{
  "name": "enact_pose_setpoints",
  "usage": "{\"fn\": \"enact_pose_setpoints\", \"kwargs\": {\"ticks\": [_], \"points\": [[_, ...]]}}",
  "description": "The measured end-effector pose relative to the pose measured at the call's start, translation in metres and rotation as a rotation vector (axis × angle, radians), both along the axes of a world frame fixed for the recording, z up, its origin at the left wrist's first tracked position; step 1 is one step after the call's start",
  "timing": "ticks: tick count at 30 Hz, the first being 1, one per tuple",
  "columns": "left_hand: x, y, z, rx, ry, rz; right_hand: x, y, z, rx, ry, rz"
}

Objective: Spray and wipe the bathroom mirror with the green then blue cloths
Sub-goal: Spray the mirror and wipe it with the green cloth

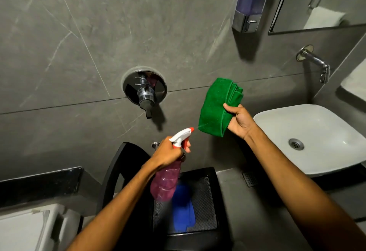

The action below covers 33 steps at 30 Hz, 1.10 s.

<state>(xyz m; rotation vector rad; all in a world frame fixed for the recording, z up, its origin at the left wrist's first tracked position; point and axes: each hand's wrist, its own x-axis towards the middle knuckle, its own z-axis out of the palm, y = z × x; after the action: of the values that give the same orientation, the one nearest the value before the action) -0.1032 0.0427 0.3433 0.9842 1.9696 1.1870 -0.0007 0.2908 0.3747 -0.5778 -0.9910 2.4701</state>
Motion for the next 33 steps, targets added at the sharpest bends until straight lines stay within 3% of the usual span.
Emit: {"fn": "enact_pose_setpoints", "kwargs": {"ticks": [9,13,20,22,27,33], "points": [[-0.002,0.020,-0.004,0.255,-0.153,0.150,-0.003,-0.004,-0.017,0.002,-0.032,0.008],[0.000,0.011,-0.035,0.133,-0.204,0.178,0.000,-0.009,-0.035,-0.013,-0.086,-0.002],[0.010,-0.027,-0.123,-0.100,-0.120,0.204,0.004,-0.024,-0.077,-0.061,-0.199,-0.040],[0.016,-0.041,-0.153,-0.064,-0.149,0.287,0.008,-0.033,-0.095,-0.052,-0.247,-0.040],[0.023,-0.063,-0.225,-0.124,-0.425,0.771,0.032,-0.061,-0.150,-0.142,-0.356,-0.040],[0.017,-0.056,-0.283,-0.113,-0.523,0.921,0.061,-0.087,-0.199,-0.200,-0.453,-0.024]]}}
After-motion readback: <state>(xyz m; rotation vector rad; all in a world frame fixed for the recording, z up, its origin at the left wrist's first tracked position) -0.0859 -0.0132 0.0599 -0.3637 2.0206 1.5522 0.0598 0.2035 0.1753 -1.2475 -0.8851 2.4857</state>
